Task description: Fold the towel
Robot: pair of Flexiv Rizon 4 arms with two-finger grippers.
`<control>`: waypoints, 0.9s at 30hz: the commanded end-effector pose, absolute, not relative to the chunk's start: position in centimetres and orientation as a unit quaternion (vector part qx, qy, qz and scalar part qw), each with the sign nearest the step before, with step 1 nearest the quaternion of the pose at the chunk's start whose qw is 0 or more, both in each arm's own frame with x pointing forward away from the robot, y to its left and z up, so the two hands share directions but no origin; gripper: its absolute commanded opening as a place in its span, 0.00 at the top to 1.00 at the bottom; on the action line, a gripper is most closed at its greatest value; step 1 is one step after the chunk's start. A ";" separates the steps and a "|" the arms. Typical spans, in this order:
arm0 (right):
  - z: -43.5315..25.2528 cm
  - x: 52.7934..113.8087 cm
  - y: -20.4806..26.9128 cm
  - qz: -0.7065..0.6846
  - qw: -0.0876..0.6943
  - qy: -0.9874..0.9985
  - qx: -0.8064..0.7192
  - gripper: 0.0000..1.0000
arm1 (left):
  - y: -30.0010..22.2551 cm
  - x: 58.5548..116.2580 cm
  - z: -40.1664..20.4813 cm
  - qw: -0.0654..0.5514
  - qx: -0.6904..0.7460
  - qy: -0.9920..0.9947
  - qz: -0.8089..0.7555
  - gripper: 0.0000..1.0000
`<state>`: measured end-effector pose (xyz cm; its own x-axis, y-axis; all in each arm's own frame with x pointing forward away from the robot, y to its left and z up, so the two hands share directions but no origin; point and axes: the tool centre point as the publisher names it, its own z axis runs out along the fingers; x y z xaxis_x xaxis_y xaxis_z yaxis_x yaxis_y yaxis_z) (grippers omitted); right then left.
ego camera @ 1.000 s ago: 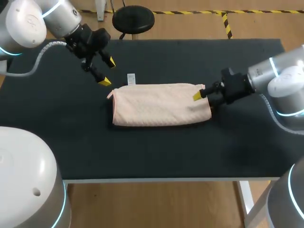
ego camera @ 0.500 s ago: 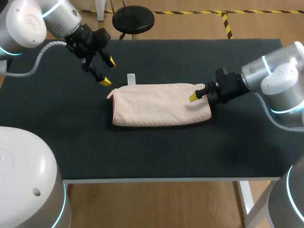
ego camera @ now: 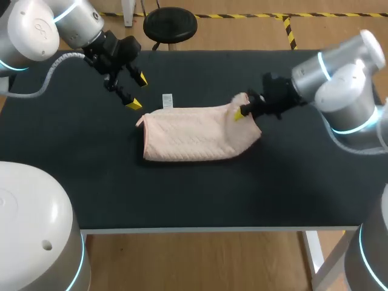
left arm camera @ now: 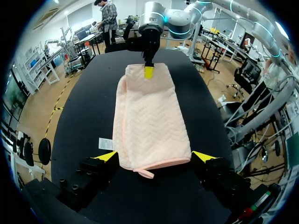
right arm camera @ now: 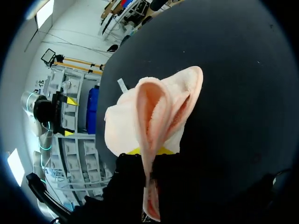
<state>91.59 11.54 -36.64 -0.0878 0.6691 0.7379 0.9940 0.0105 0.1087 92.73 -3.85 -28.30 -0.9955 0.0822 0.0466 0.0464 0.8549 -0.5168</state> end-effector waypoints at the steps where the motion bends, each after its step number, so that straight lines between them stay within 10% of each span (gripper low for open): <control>1: -35.1 92.6 15.5 -0.309 0.247 -0.673 -0.625 1.00 | -3.8 92.7 -28.4 0.032 -0.034 -0.962 0.269 0.00; 26: -35.4 89.8 31.8 -0.314 0.309 -0.709 -0.551 1.00 | -3.8 92.7 -28.4 0.032 -0.034 -0.962 0.269 0.00; 27: -35.7 89.7 32.1 -0.314 0.308 -0.710 -0.550 0.79 | -3.8 92.7 -28.4 0.032 -0.034 -0.962 0.269 0.00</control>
<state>89.64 30.69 -34.43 -0.2031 0.5901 0.7813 0.9745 0.1997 0.1025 92.73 -3.85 -28.30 -0.9955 0.0822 0.0466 0.0464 0.8549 -0.5166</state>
